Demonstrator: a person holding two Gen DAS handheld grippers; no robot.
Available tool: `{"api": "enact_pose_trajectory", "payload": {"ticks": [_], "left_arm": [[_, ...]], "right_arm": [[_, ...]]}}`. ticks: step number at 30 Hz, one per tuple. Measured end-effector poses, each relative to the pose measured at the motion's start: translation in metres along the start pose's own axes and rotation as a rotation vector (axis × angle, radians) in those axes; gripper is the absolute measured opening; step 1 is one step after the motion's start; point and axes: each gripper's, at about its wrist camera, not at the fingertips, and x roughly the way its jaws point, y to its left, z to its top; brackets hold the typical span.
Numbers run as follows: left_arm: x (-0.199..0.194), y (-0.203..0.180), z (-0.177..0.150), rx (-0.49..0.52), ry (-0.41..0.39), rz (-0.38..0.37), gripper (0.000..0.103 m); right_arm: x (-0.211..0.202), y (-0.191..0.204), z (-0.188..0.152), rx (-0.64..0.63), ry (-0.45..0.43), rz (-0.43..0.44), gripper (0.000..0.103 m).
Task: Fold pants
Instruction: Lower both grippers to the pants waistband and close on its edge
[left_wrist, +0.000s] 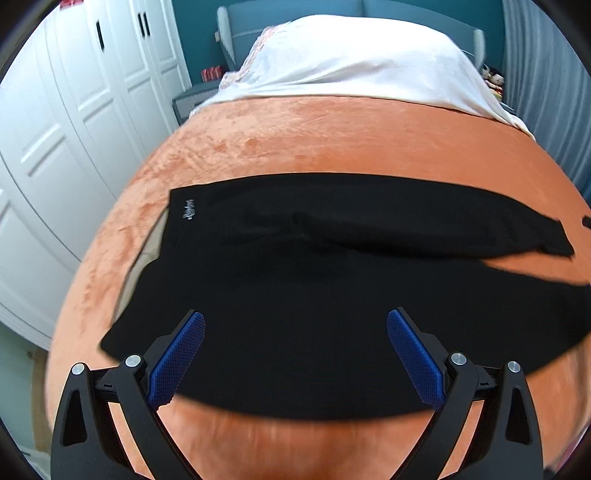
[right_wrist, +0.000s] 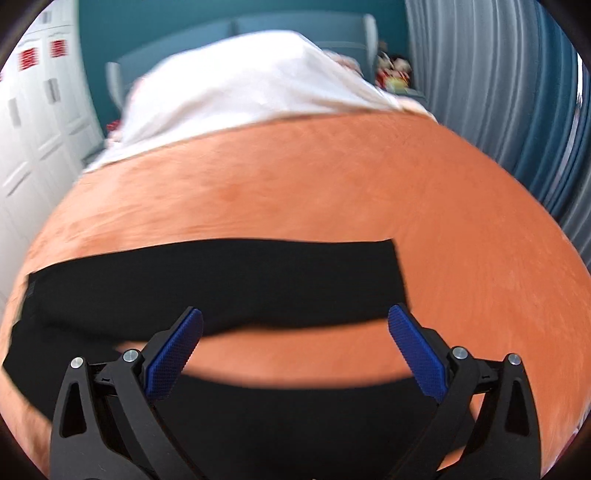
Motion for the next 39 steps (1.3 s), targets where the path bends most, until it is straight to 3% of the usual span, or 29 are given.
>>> {"api": "enact_pose_trajectory", "payload": {"ticks": [2,5,8,14,16,18,21,23,25,28,31,32,33,34,35,39], "left_arm": [[0.03,0.015,0.021,-0.06,-0.01,-0.011,0.096],[0.062,0.035,0.044,-0.12,-0.035,0.046,0.096],[0.094,0.051,0.067,-0.103,-0.019,0.109,0.096],[0.124,0.09,0.09,-0.081,-0.017,0.135,0.098],[0.131,0.107,0.1,-0.079,-0.032,0.167,0.098],[0.147,0.131,0.116,-0.082,-0.02,0.199,0.098],[0.172,0.161,0.14,-0.09,-0.008,0.241,0.098],[0.198,0.18,0.154,-0.093,0.04,0.239,0.098],[0.222,0.195,0.164,-0.14,0.104,0.25,0.096],[0.256,0.204,0.174,-0.195,0.2,0.16,0.096],[0.27,0.197,0.178,-0.159,0.226,0.131,0.057],[0.268,0.197,0.179,-0.164,0.219,0.114,0.038],[0.263,0.196,0.182,-0.172,0.209,0.068,0.029],[0.258,0.196,0.183,-0.173,0.2,0.058,0.002],[0.249,0.196,0.185,-0.161,0.182,0.094,0.003],[0.188,0.22,0.186,-0.213,0.054,0.041,0.003]], "right_arm": [[0.038,-0.025,0.017,0.05,0.028,0.004,0.098],[0.091,-0.048,0.036,0.057,0.066,-0.043,0.098],[0.129,-0.056,0.042,0.043,0.118,-0.052,0.098],[0.181,-0.077,0.05,0.058,0.178,-0.043,0.098],[0.195,-0.081,0.048,0.064,0.227,-0.044,0.098],[0.196,-0.081,0.045,0.051,0.216,-0.026,0.097],[0.192,-0.084,0.046,0.064,0.194,-0.004,0.078],[0.187,-0.089,0.047,0.085,0.186,0.008,0.058],[0.182,-0.094,0.048,0.111,0.179,0.044,0.032],[0.177,-0.085,0.046,0.104,0.191,0.066,0.022],[0.175,-0.076,0.048,0.086,0.191,0.047,0.016],[0.173,-0.073,0.05,0.085,0.186,0.041,0.016],[0.171,-0.069,0.053,0.082,0.177,0.036,0.015],[0.168,-0.068,0.054,0.081,0.168,0.031,0.014],[0.161,-0.067,0.058,0.08,0.15,0.029,0.014],[0.113,-0.064,0.073,0.083,0.037,0.073,0.014]]}}
